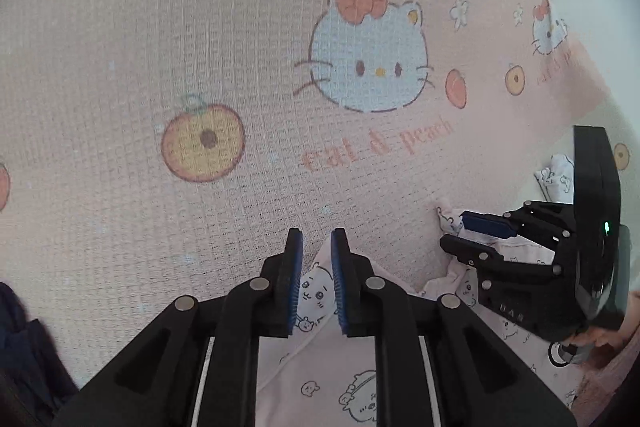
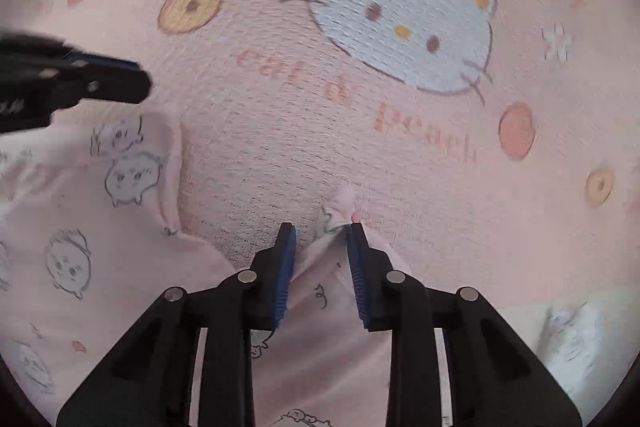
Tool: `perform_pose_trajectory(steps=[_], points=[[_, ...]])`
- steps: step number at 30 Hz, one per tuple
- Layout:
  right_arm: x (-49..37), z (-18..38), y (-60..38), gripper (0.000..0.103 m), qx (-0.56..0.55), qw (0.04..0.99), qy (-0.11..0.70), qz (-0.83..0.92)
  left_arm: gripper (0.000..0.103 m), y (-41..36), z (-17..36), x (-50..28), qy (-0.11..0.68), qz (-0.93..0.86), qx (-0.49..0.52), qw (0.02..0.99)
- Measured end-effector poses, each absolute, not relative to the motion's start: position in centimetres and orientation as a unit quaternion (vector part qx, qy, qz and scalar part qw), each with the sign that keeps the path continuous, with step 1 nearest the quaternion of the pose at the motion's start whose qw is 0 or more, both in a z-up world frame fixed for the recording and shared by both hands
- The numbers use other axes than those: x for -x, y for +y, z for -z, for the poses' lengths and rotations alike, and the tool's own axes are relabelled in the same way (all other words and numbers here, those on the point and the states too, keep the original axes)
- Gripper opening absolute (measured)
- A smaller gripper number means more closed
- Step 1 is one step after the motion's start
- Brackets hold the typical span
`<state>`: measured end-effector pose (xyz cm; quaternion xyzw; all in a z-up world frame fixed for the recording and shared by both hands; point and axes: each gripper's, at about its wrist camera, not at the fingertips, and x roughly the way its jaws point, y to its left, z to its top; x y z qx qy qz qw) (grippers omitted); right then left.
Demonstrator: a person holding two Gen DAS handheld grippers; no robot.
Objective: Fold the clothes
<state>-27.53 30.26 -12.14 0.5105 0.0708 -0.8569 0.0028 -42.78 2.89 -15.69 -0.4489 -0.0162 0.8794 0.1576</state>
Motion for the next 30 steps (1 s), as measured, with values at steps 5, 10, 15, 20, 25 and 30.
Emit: perform_pose_trajectory(steps=[5,10,15,20,25,30], points=[[26.3,11.3,28.4,0.036,-0.507,0.086,0.065,0.855,0.021,4.9,17.6,42.8,0.026,-0.843,0.493,0.214],[26.3,12.7,26.5,0.037,-0.543,0.110,0.070,0.830,0.010,5.9,20.3,45.6,0.007,-0.832,0.516,0.203],[25.8,12.3,26.6,0.037,-0.529,0.085,0.081,0.841,0.010,4.3,17.9,46.8,-0.054,-0.857,0.487,0.161],[26.3,12.4,27.4,0.040,-0.528,0.083,0.065,0.843,0.010,6.5,19.1,43.2,0.036,-0.826,0.521,0.213],[26.0,13.3,27.6,0.043,-0.540,0.100,0.051,0.834,0.010,7.5,20.7,45.1,0.008,-0.831,0.520,0.197],[25.7,14.6,27.9,0.041,-0.536,0.102,0.037,0.837,0.010,6.7,19.1,45.3,-0.043,-0.839,0.505,0.195]])
